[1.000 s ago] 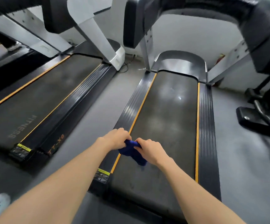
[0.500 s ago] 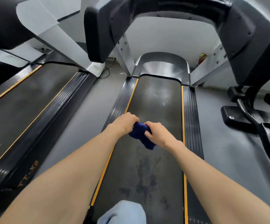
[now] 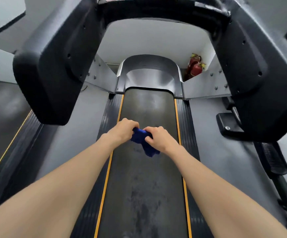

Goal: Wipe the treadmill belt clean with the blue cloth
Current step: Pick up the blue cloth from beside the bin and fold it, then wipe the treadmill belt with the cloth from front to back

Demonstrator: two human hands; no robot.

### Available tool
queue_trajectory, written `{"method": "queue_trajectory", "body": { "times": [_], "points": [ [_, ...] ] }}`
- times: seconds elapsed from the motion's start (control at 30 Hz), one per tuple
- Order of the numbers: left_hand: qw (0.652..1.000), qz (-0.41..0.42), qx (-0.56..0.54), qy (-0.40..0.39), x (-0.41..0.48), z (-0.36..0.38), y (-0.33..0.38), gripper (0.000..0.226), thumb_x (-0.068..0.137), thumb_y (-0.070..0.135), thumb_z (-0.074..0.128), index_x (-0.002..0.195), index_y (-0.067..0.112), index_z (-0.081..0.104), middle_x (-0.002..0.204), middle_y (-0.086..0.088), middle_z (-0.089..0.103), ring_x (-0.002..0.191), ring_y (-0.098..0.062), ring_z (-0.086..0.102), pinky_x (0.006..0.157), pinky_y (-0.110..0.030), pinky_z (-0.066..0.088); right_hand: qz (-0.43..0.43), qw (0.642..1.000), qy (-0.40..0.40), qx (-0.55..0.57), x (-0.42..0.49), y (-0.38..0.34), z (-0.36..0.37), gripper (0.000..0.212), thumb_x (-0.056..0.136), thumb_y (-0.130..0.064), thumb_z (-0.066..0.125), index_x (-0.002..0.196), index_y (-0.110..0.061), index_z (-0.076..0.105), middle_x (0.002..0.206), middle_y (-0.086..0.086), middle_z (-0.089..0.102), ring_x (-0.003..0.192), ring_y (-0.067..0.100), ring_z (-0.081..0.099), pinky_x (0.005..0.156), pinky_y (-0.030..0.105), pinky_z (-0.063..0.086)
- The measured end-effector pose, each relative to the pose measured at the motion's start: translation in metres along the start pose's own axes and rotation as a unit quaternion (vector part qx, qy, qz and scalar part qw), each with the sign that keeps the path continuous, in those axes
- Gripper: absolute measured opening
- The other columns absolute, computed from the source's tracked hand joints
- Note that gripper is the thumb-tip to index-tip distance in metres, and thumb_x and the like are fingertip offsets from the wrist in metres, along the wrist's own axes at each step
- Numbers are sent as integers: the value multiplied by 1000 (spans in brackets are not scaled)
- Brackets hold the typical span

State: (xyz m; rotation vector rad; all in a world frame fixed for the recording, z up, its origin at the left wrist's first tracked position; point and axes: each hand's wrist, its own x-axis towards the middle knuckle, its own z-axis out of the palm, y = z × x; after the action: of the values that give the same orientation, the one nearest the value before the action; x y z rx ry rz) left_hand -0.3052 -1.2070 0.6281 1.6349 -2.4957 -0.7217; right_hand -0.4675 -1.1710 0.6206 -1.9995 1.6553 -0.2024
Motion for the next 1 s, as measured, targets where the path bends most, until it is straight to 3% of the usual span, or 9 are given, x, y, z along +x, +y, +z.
{"method": "queue_trajectory", "body": {
  "times": [0.13, 0.23, 0.37, 0.47, 0.57, 0.73, 0.9, 1.0],
  "points": [
    [1000, -15, -10, -4, 51, -26, 1, 28, 87, -3, 46, 103, 11, 63, 97, -8, 63, 85, -21, 55, 75, -28, 44, 10, 1000, 10, 24, 41, 9, -35, 30, 85, -18, 44, 110, -18, 60, 98, 8, 68, 85, 27, 61, 77, 39, 52],
    [1000, -21, -4, 10, 97, -42, 6, 28, 86, -4, 46, 101, 13, 63, 97, -9, 64, 85, -23, 57, 77, -32, 50, 31, 999, 25, 12, 77, 19, -61, 26, 85, -23, 44, 104, -20, 61, 94, 3, 68, 83, 25, 60, 73, 35, 50],
    [996, -20, 80, -33, 181, -50, 12, 28, 88, 3, 45, 106, 19, 60, 99, -4, 65, 90, -25, 60, 80, -35, 51, 77, 995, -43, 35, 143, 61, -103, 19, 86, -27, 46, 96, -22, 61, 90, 2, 64, 80, 24, 55, 67, 29, 40],
    [993, -23, 113, -12, 250, -51, 3, 25, 89, 8, 45, 105, 20, 60, 101, -3, 66, 91, -27, 60, 81, -39, 51, 69, 992, -78, 78, 204, 93, -124, 11, 83, -36, 56, 86, -25, 57, 83, -1, 60, 75, 20, 54, 61, 27, 38],
    [991, -5, 131, 27, 306, -37, -7, 24, 89, 10, 45, 108, 19, 57, 106, -1, 62, 94, -24, 56, 77, -33, 44, 73, 993, -60, 76, 260, 126, -130, 14, 84, -37, 58, 92, -26, 62, 89, 0, 64, 81, 21, 57, 63, 27, 37],
    [993, -38, 115, -4, 379, -12, -44, 42, 90, 12, 46, 131, 18, 41, 132, -1, 47, 112, -24, 52, 88, -36, 38, 106, 992, -47, 47, 343, 171, -110, 23, 87, -29, 53, 106, -30, 65, 97, 1, 67, 86, 22, 60, 69, 31, 47],
    [981, -90, 134, -105, 466, 22, -96, 42, 92, 16, 45, 133, 16, 40, 136, -8, 46, 120, -28, 48, 98, -41, 36, 187, 980, -63, 24, 435, 231, -58, 21, 90, -22, 48, 102, -13, 62, 97, 9, 64, 85, 27, 60, 64, 30, 42],
    [977, -118, 144, -106, 522, 76, -134, 40, 92, 10, 44, 130, 21, 46, 135, -6, 44, 119, -26, 49, 100, -38, 37, 249, 964, -52, 78, 490, 277, 0, 24, 95, -22, 39, 94, -8, 59, 93, 11, 63, 83, 27, 62, 59, 27, 42]
  ]
}}
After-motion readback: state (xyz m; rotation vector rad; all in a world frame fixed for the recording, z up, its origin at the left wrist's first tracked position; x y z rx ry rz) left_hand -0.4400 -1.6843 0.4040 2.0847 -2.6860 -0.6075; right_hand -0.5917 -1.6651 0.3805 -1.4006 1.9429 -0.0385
